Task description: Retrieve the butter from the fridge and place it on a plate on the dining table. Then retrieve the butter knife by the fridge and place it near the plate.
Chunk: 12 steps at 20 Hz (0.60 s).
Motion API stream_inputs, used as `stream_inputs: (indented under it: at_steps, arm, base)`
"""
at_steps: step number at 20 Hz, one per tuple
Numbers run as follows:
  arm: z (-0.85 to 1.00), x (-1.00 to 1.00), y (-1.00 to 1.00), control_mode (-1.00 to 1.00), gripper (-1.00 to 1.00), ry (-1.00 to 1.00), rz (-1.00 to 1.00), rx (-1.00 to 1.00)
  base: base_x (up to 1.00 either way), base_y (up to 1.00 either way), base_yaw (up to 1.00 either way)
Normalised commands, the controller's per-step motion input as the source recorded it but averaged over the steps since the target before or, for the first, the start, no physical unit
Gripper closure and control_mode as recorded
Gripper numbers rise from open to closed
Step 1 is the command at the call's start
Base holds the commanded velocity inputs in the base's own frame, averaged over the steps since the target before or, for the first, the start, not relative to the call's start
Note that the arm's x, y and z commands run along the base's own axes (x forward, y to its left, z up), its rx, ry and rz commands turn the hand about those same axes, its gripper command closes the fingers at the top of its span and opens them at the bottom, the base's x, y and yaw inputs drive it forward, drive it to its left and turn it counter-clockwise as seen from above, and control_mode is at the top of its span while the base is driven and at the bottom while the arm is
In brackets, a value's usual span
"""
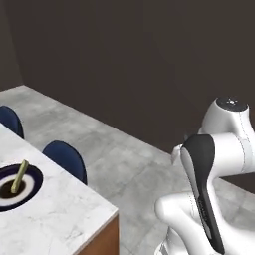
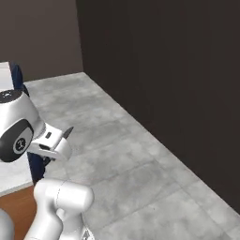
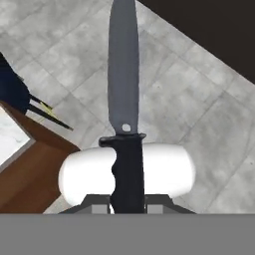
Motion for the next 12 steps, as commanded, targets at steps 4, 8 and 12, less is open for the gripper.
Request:
stream_inputs:
  at_steps: [4,8,12]
  arm:
    - [0.0,0.0,0.0,1.0,1.0,0.0,0.0,0.0]
    - [0.0,0.0,0.0,1.0,1.0,0.0,0.0,0.0]
    - [0.0,0.0,0.0,1.0,1.0,0.0,0.0,0.0]
  base:
    - [0.0,-0.54,0.72]
    - [0.0,-0.58,0.72]
    - [0.0,-0.64,0.72]
